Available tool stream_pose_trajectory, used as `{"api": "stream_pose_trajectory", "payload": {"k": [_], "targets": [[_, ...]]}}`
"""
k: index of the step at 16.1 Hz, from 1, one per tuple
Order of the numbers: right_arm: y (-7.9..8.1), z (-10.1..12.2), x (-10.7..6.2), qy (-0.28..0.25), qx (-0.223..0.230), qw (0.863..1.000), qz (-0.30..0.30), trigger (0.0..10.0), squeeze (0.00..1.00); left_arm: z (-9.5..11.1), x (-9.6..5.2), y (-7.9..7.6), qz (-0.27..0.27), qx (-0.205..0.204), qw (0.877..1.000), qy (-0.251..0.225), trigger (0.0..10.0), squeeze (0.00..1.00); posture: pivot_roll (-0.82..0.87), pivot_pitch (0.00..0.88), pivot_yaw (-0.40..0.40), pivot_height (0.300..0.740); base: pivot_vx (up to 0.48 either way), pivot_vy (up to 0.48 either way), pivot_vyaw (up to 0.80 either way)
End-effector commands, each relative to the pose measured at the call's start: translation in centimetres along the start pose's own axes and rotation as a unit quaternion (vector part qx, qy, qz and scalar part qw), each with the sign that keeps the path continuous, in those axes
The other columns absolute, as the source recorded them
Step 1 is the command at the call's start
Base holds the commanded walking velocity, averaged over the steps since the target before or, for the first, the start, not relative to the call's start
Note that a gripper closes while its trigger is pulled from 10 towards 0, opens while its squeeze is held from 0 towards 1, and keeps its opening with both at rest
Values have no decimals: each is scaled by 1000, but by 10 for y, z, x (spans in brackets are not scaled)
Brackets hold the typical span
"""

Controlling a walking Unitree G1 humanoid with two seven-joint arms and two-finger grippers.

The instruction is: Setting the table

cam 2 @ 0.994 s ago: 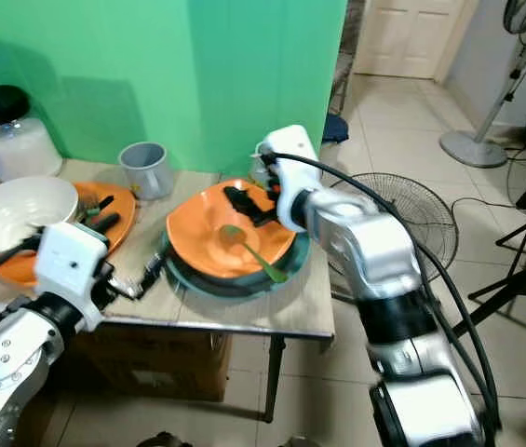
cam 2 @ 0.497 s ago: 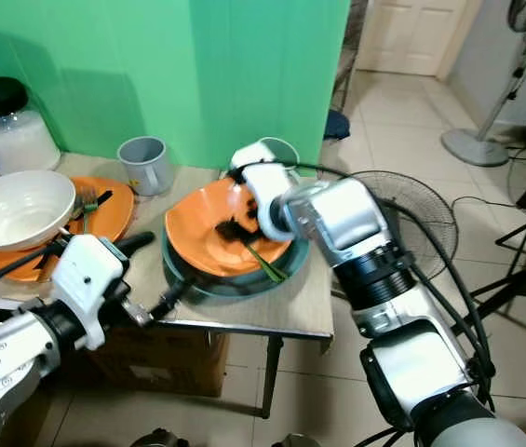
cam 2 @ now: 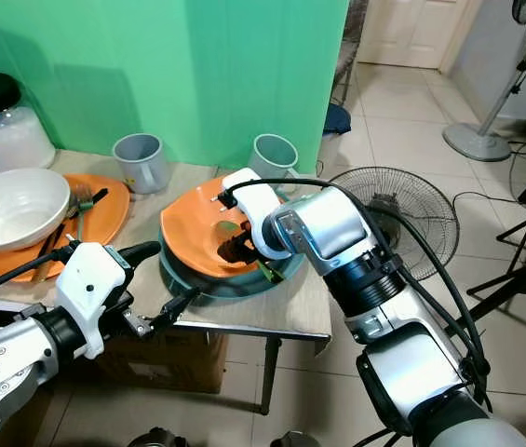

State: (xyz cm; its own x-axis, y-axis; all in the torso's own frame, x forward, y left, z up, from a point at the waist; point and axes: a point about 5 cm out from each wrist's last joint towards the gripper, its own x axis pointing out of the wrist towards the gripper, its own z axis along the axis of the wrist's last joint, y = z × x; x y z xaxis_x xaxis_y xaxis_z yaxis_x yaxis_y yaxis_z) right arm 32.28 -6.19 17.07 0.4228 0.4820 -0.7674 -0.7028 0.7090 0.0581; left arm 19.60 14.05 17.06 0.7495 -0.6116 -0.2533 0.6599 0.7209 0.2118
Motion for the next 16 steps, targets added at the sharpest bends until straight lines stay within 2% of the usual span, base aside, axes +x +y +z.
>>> {"api": "stream_pose_trajectory", "payload": {"k": [1, 13, 16], "targets": [[3, 2, -3, -3, -8, 1000, 1, 0, 0, 1, -2, -4, -11, 2, 1000, 2, 10000, 0, -42, 18, -20, 740, 0, 0, 0], [3, -1, 9, 19, -14, 1000, -13, 0, 0, 2, -1, -4, -18, 5, 1000, 2, 10000, 0, -38, 27, -25, 740, 0, 0, 0], [3, 3, 8, 8, -9, 1000, -12, 0, 0, 2, -1, -3, -16, 6, 1000, 2, 10000, 0, -39, 25, -24, 740, 0, 0, 0]]}}
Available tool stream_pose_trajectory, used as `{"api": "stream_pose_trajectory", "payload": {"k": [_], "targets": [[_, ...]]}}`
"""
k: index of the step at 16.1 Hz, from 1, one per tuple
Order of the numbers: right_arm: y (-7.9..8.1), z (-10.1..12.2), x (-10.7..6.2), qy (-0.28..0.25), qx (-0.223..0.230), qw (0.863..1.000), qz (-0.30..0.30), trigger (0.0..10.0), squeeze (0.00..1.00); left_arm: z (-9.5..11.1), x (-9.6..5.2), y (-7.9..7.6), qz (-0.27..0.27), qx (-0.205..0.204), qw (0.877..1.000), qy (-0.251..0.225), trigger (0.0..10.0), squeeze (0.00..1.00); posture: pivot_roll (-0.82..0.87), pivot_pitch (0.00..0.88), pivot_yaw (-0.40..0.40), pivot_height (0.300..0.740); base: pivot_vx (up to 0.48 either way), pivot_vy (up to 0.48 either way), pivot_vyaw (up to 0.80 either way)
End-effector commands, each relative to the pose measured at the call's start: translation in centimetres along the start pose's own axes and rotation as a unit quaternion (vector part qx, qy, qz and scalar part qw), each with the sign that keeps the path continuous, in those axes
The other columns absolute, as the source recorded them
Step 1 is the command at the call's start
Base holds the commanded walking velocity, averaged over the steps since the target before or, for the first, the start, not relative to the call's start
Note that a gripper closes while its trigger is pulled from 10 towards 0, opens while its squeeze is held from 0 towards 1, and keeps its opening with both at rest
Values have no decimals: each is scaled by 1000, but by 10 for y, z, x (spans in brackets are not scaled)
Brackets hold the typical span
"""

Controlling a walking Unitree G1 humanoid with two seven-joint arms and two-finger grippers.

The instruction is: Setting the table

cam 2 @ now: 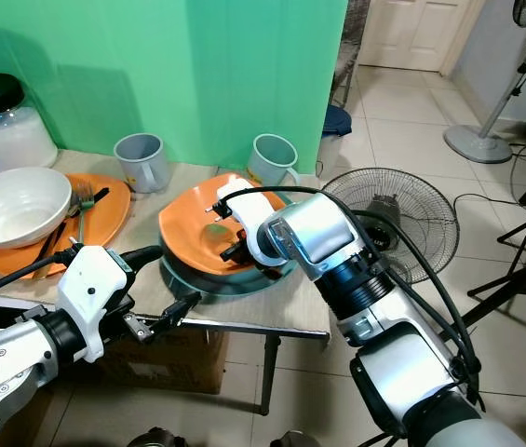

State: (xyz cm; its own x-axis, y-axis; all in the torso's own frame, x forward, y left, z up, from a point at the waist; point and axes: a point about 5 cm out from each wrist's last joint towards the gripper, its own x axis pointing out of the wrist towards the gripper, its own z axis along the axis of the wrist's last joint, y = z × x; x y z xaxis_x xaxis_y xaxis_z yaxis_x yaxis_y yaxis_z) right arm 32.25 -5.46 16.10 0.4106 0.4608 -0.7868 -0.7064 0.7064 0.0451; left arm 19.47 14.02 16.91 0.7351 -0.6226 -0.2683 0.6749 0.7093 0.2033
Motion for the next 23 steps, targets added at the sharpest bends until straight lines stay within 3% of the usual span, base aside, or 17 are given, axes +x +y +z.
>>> {"api": "stream_pose_trajectory", "payload": {"k": [1, 7, 10, 12, 15, 16, 17, 21, 23], "targets": [[-2, 8, -4, -16, 3, 1000, -6, 0, 0, 3, -1, -2, -6, 9, 1000, -3, 10000, 0, -41, 23, -22, 740, 0, 0, 0], [-5, 17, -11, -56, 30, 998, -1, 0, 0, 3, 0, 1, -4, 13, 1000, -5, 10000, 0, -49, 22, -9, 740, 0, 0, 0], [-10, 27, -22, -125, 53, 991, -2, 0, 0, 5, 0, 2, -1, 15, 1000, -10, 10000, 0, -49, 19, -5, 740, 0, 0, 0], [-31, 23, -53, -304, 123, 945, 10, 0, 0, 8, 1, 1, 12, 9, 1000, -23, 10000, 0, -51, 16, 5, 740, 0, 0, 0], [-36, 5, -70, -353, 142, 925, 4, 0, 0, 9, 3, 0, 29, 8, 999, -32, 10000, 0, -64, 15, 24, 740, 0, 0, 0], [-37, -6, -81, -379, 135, 915, -20, 2980, 0, 12, 6, 3, 62, 2, 997, -48, 10000, 0, -71, 19, 30, 740, 0, 0, 0], [-37, -14, -90, -404, 128, 905, -41, 10000, 0, 14, 11, 6, 104, -3, 993, -58, 10000, 0, -73, 20, 30, 740, 0, 0, 0], [-39, -43, -98, -416, 154, 888, -123, 10000, 0, 10, 19, 14, 210, -43, 975, -60, 10000, 0, -87, 22, 21, 740, 0, 0, -392], [-35, -60, -99, -413, 174, 878, -168, 10000, 0, 10, 19, 13, 239, -40, 968, -60, 10000, 0, -87, 25, 17, 740, 0, 0, -781]]}}
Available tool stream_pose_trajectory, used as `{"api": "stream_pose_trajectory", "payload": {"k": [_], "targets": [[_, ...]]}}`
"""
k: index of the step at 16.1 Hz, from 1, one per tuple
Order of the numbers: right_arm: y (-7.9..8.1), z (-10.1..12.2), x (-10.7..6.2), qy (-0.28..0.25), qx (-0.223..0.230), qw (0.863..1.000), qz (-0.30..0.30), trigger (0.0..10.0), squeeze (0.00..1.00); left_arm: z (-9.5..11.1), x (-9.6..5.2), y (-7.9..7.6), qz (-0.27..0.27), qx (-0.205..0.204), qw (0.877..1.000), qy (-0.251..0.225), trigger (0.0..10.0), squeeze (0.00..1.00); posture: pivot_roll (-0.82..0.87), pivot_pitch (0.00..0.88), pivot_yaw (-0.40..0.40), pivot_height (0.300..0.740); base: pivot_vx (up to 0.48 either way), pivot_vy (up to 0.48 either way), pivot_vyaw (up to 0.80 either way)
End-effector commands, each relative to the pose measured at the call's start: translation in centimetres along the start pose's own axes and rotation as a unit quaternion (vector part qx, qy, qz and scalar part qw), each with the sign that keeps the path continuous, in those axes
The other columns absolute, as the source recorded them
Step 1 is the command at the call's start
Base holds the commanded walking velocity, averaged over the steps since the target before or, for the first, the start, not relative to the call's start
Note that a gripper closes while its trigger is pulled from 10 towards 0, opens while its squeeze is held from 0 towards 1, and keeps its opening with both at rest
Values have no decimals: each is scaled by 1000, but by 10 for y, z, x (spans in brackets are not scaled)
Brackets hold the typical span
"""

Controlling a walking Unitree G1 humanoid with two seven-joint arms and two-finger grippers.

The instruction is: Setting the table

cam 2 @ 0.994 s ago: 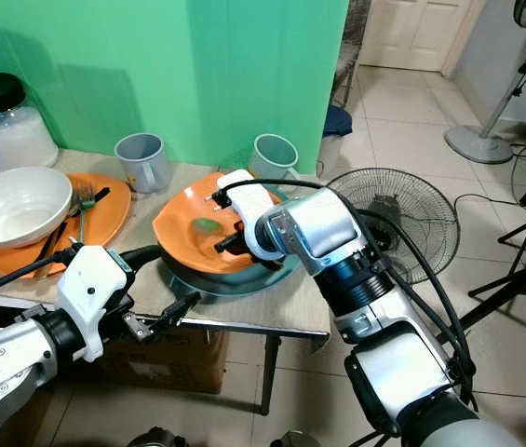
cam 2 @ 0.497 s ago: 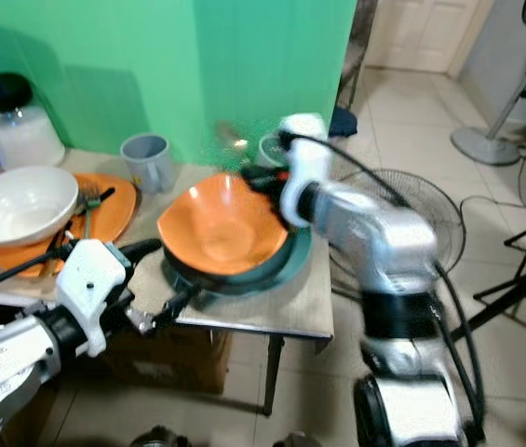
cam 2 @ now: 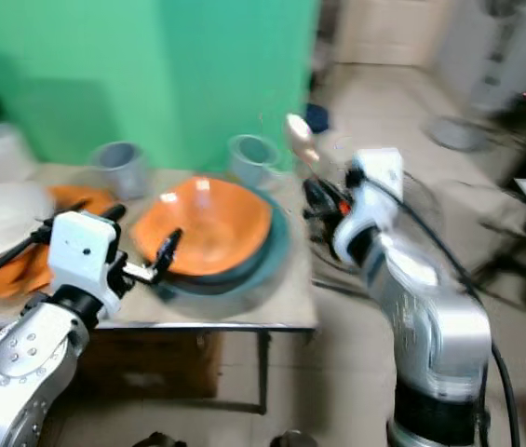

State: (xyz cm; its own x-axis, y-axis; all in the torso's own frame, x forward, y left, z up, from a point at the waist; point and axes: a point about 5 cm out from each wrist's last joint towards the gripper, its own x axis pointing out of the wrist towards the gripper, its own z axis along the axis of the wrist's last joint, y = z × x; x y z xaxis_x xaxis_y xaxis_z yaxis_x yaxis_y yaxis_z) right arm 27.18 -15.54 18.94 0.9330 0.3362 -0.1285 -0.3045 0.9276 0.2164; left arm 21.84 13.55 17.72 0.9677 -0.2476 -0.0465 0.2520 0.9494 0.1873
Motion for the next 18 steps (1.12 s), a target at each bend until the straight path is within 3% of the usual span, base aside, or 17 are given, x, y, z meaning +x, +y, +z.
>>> {"api": "stream_pose_trajectory", "payload": {"k": [1, 3, 9, 10, 14, 18], "targets": [[-2, 6, -7, -25, -13, 999, -26, 10000, 0, 1, -1, -1, 16, 1, 1000, -7, 10000, 0, -91, 24, 22, 740, 0, 0, -788], [-7, 4, -9, -24, -47, 997, -54, 10000, 0, 0, -3, 4, 44, 0, 999, -4, 10000, 0, -93, 22, 24, 740, 0, 0, -794], [-10, 1, -9, -41, -53, 994, -91, 10000, 0, -6, -7, 6, 58, -1, 998, 2, 10000, 0, -89, 12, 15, 740, 0, 0, -782], [-10, -3, -9, -37, -32, 995, -91, 10000, 0, -7, -8, 6, 60, 2, 998, 2, 10000, 0, -89, 10, 16, 740, 0, 0, -763], [-11, -12, -10, -17, -29, 995, -89, 10000, 0, -8, -6, 7, 78, -4, 997, -1, 10000, 0, -93, 4, 22, 740, 0, 0, -778], [-12, -17, -10, 2, -58, 993, -98, 10000, 0, -9, -3, 12, 81, 6, 997, -2, 10000, 0, -93, 0, 25, 740, 0, 0, -786]]}}
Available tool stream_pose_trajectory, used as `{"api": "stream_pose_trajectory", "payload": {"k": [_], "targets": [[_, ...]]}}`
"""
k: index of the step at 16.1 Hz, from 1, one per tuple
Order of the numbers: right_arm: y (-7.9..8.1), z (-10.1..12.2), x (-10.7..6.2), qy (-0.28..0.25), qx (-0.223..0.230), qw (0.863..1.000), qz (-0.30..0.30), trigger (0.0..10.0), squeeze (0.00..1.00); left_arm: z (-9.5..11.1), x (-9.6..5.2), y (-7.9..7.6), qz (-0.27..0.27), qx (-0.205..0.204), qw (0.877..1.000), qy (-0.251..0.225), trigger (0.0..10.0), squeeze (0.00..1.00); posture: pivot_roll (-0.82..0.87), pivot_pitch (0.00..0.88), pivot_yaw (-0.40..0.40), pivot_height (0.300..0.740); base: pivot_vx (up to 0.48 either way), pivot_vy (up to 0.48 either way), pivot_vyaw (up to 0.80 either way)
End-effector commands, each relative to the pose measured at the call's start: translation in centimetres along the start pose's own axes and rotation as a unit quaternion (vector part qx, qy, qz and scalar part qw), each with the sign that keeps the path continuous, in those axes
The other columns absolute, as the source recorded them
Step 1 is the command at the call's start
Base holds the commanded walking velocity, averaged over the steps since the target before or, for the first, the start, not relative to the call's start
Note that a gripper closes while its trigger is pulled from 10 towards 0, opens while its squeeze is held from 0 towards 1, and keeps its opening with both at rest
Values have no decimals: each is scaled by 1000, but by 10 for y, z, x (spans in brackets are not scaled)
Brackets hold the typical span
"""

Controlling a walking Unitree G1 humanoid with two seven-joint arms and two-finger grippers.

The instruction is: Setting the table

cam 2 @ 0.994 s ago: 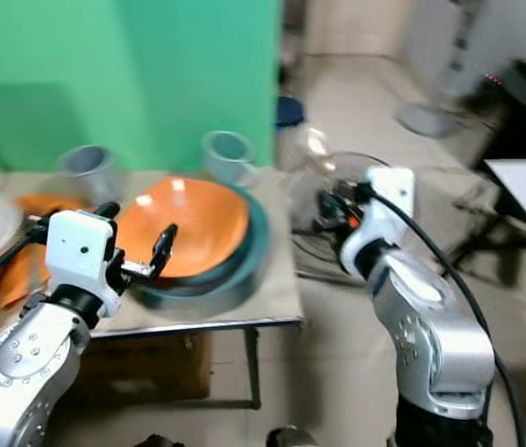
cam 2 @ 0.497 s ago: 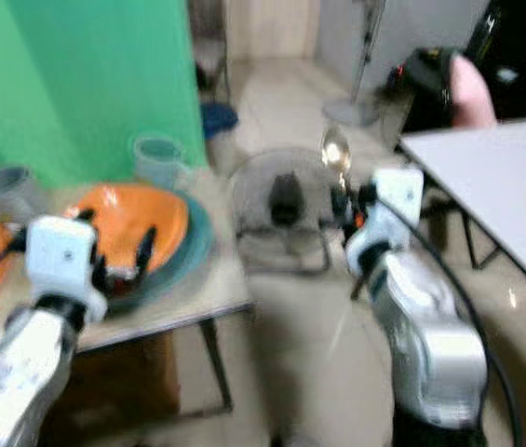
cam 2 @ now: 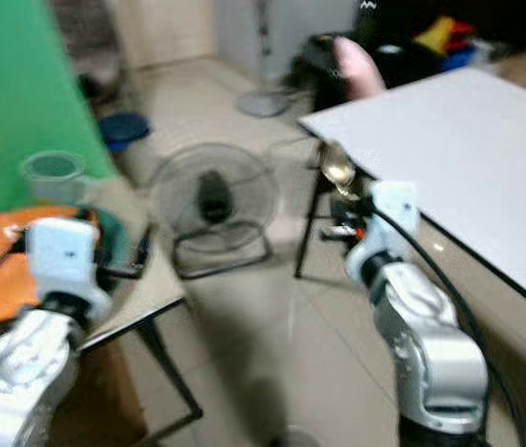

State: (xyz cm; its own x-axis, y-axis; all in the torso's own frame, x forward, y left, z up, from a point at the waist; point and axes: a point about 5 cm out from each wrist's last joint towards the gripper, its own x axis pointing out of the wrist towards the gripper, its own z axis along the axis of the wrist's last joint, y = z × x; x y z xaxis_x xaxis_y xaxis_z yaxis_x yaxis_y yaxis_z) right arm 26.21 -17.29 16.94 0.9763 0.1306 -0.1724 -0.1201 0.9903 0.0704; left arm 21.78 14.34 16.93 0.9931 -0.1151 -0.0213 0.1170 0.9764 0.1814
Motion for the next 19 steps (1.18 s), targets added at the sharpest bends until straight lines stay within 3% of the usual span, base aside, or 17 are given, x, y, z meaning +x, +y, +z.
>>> {"api": "stream_pose_trajectory", "payload": {"k": [1, 6, 12, 19], "targets": [[6, 1, 2, -4, -9, 1000, 6, 10000, 0, 1, 1, 7, 14, 12, 1000, -4, 10000, 0, -91, 0, 24, 740, 0, 0, -775], [9, -4, 6, 2, 12, 1000, -6, 10000, 0, -1, -2, 15, 36, 11, 999, -1, 10000, 0, -79, 0, 14, 740, 0, 0, -768], [25, -9, 13, 5, -26, 1000, 12, 10000, 0, -1, 1, 31, 84, -19, 996, -5, 10000, 0, -74, 0, 0, 740, 97, 0, -773], [40, -9, 30, 6, -46, 997, 54, 10000, 0, -1, 3, 41, 104, -23, 994, -3, 10000, 0, -65, 2, -15, 740, 358, 0, 0]]}}
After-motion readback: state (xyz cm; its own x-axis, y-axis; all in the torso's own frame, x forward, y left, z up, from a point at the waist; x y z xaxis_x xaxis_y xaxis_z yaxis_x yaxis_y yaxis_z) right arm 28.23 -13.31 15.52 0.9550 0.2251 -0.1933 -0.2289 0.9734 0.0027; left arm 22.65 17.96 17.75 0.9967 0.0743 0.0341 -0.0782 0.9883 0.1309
